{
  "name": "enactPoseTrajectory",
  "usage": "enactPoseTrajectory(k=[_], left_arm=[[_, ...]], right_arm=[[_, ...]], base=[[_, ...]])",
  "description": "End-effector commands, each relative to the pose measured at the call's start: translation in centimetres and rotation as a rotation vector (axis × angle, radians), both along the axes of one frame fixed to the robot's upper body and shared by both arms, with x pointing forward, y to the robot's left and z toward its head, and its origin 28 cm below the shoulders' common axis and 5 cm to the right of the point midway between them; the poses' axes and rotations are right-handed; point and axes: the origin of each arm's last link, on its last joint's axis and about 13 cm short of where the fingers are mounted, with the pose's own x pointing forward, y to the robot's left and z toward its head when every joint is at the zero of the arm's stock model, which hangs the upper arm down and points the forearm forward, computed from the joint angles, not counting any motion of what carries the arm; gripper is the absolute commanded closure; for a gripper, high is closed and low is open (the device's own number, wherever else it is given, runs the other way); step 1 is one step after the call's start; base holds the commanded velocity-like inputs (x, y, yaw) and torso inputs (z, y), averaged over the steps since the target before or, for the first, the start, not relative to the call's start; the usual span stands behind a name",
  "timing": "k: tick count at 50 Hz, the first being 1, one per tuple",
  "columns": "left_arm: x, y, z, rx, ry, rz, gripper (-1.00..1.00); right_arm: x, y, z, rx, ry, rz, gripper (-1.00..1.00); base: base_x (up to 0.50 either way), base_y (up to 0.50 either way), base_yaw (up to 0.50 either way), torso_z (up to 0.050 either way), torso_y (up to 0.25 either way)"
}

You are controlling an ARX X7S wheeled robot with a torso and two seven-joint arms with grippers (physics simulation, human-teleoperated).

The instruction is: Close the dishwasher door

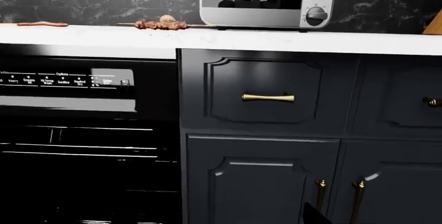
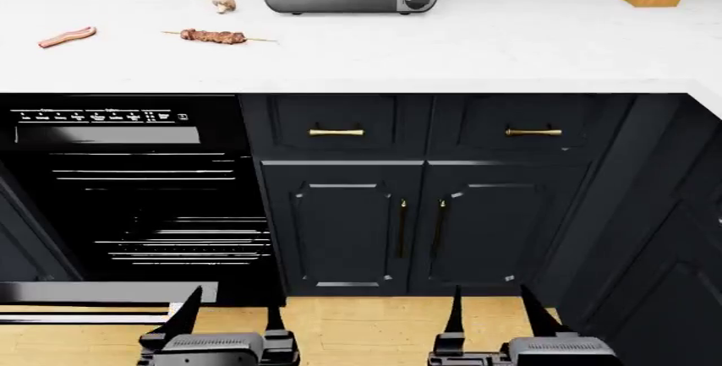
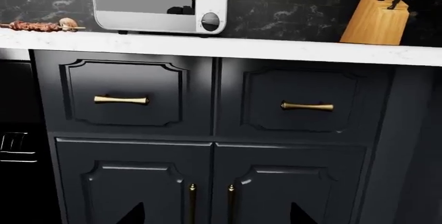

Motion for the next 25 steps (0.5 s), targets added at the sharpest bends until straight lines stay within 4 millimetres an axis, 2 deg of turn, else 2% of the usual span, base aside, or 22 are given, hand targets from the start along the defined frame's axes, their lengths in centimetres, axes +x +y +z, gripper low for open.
enactPoseTrajectory(k=[1,8,16,25], left_arm=[[-3.0,0.2,-0.6,-0.025,-0.009,0.027,-1.0],[-5.1,0.2,-0.9,-0.027,-0.026,0.032,-1.0],[-7.2,0.2,-2.3,-0.036,-0.019,0.036,-1.0],[-9.5,-0.2,-3.3,-0.028,-0.019,0.061,-1.0]], right_arm=[[-2.7,-0.7,-0.4,-0.006,-0.046,-0.009,-1.0],[-4.4,-1.4,-0.9,-0.007,-0.057,-0.015,-1.0],[-5.7,-2.0,-2.1,-0.017,-0.042,-0.037,-1.0],[-8.3,-2.5,-3.2,-0.021,-0.016,-0.027,-1.0]], base=[[0.0,0.0,0.0,0.0,0.0],[0.0,0.0,0.0,0.0,0.0],[0.0,0.0,0.0,0.0,0.0],[0.0,0.0,0.0,0.0,0.0]])
